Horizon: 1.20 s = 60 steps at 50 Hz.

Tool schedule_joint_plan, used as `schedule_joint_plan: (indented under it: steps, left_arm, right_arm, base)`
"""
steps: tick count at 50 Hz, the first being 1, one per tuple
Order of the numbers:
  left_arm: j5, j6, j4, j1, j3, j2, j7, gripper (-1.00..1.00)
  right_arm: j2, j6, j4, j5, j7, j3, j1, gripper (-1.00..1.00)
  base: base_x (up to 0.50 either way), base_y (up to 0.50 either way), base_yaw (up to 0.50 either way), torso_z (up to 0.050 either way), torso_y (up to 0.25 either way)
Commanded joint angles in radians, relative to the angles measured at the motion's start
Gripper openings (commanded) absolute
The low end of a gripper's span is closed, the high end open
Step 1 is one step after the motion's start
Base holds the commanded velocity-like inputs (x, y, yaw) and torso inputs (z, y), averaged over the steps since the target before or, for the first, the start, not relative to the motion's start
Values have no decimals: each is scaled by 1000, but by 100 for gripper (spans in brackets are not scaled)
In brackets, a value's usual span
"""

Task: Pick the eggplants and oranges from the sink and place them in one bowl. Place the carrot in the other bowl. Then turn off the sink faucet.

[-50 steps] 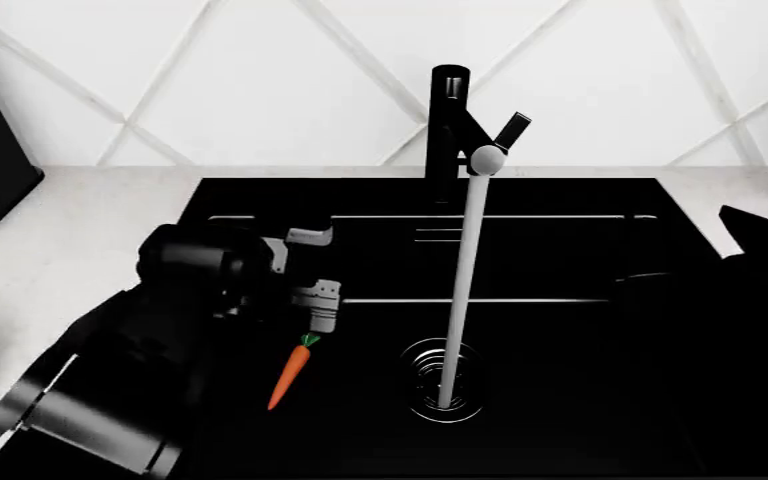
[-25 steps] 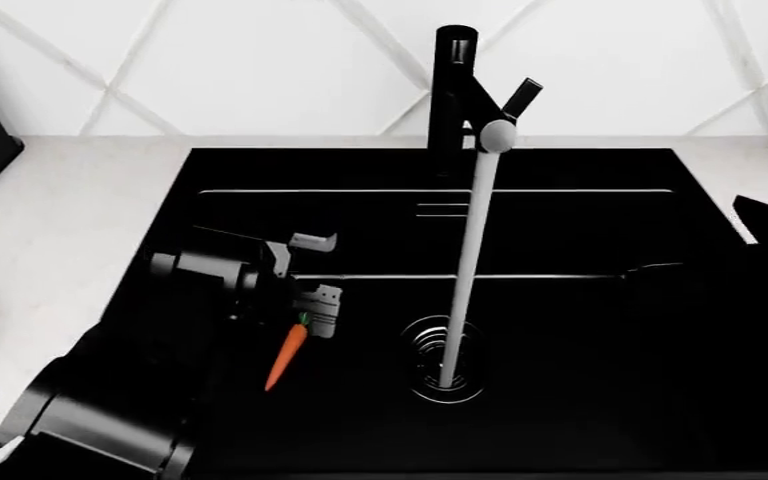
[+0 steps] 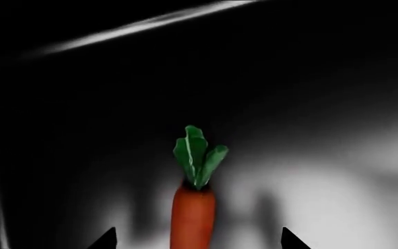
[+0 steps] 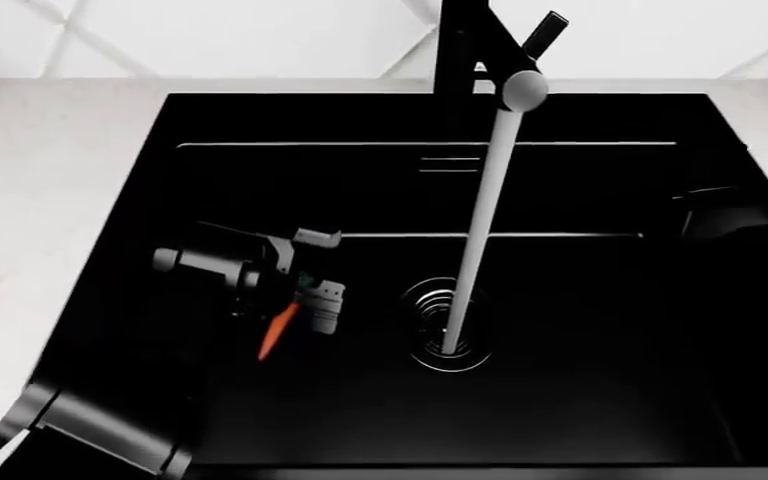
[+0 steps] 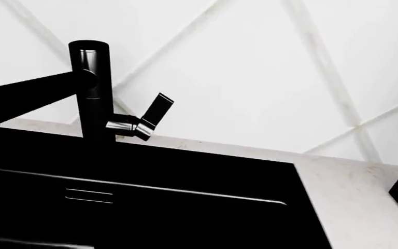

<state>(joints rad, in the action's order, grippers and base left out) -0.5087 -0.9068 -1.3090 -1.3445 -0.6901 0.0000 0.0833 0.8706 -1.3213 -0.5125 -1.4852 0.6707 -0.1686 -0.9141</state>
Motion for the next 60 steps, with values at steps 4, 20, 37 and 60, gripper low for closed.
schedule_joint_plan:
  steps: [4,20,37,60]
  left_arm:
    - [-99,45,0,-5,-83,0,-9,100]
    - [-98,17,0,-1,-47,0,-53,-100]
    - [-102,18,0,-58,-35,0,-16,-100]
    - [-690,-486,1002,0,178,-319,-537,-100]
  right_arm:
    - [8,-2,-2,-34,12,-5,-13,100]
    - [11,20,-3,5,-18,8,9,100]
    - [28,28,-10,-45,18,-5,16,100]
    - [38,49,-26,-56,20,-17,66,100]
  base:
    - [0,0,0,23,-167]
    - [0,0,0,6,-44]
    - [0,0,0,0,0]
    - [0,0,0,0,0]
